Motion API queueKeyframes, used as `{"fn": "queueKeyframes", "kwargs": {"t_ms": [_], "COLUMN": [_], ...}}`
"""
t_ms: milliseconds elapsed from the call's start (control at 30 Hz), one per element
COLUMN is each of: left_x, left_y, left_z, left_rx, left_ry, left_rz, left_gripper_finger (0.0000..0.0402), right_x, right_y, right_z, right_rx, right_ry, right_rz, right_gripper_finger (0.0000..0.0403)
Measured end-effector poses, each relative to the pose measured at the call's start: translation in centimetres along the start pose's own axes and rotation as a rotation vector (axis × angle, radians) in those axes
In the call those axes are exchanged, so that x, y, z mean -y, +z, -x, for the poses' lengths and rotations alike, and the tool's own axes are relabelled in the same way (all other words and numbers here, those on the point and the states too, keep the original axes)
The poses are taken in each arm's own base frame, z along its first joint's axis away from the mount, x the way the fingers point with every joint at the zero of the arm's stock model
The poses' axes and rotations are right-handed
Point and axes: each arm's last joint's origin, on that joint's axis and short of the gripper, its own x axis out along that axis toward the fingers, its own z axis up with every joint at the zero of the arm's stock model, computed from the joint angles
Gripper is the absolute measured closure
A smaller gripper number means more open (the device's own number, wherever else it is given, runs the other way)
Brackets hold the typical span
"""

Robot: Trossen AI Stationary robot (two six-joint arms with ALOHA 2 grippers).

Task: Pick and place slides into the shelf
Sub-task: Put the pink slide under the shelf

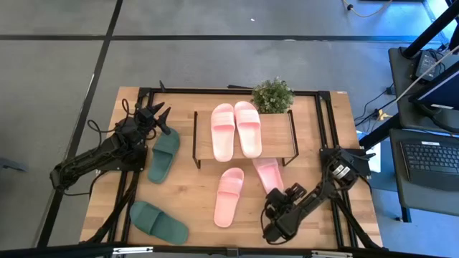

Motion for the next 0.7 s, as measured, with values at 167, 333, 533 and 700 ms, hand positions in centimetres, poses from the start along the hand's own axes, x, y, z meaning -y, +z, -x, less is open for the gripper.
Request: {"fn": "queueKeyframes", "kwargs": {"t_ms": [167,333,533,700], "left_x": [0.0,0.0,0.0,0.0], "left_y": [0.0,0.0,0.0,0.0], "left_z": [0.0,0.0,0.0,0.0], "left_rx": [0.0,0.0,0.0,0.0], "left_ry": [0.0,0.0,0.0,0.001], "left_rz": [0.0,0.0,0.0,0.0], "left_gripper_finger": [0.0243,0.0243,0.0243,0.0243], "right_x": [0.0,0.3,0.5,0.6], "right_y": [1.0,2.1,3.5,4.3], "right_z": [-0.4,-0.7,-1.2,-1.5], "right_rx": [0.071,0.135,0.197,0.18], "right_ry": [-0.012,-0.041,-0.07,-0.082], "right_rz": [0.069,0.08,0.063,0.094], "right_gripper_finger": [0.0208,0.0208,0.0208,0.0208]}}
